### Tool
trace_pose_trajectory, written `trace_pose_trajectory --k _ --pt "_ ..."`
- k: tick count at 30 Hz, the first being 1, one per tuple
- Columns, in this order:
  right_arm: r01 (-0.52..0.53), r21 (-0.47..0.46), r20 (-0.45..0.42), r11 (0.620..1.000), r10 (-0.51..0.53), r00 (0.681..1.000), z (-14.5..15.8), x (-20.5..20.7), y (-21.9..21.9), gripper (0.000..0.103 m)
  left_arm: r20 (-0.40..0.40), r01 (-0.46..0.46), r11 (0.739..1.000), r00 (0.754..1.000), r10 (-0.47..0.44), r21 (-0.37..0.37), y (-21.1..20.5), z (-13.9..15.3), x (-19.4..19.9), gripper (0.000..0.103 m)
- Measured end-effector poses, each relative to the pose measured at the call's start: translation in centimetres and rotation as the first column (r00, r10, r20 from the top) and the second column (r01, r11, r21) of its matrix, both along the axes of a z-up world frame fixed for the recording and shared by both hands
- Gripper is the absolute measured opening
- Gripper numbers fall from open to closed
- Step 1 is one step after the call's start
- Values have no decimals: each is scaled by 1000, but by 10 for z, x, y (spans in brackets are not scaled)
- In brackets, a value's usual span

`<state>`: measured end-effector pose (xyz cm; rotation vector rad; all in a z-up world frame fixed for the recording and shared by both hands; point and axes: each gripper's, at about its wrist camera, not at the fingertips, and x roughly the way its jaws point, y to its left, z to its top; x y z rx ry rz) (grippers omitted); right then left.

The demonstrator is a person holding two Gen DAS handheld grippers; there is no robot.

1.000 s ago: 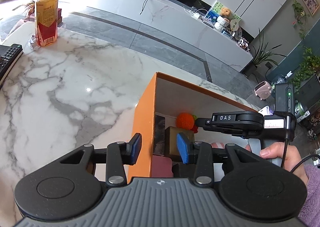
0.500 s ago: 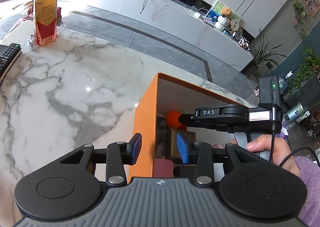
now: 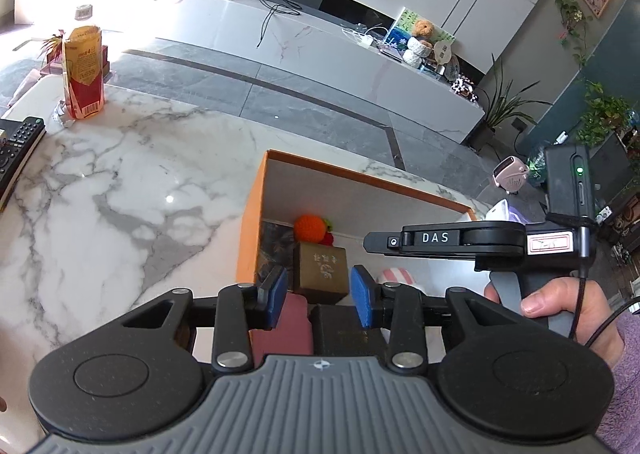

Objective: Organize objects
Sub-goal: 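Release the strawberry in the box and withdraw both grippers to the table, then reach the right gripper to the bear plush while the left reaches the crochet sheep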

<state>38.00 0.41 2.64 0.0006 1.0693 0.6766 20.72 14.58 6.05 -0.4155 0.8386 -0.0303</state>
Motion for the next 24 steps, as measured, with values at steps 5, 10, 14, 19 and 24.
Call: trace_pose_trajectory --k 5,10,14,19,24 --pt "-47 17 87 999 46 995 36 -57 -42 26 22 92 995 995 -93 39 -31 16 -30 41" --pt "-38 44 146 998 32 989 54 -108 -93 28 31 175 983 984 -177 56 -64 20 -62 41" --pt "-10 20 205 1000 5 979 53 -143 -130 29 30 209 977 977 -210 53 -83 14 -81 41" --pt "34 -11 208 999 -31 978 32 -174 -173 30 19 225 973 974 -226 43 -100 3 -100 41" --pt "75 -110 220 991 -50 974 0 -195 -196 34 -11 250 967 968 -249 43 -114 -12 -107 41"
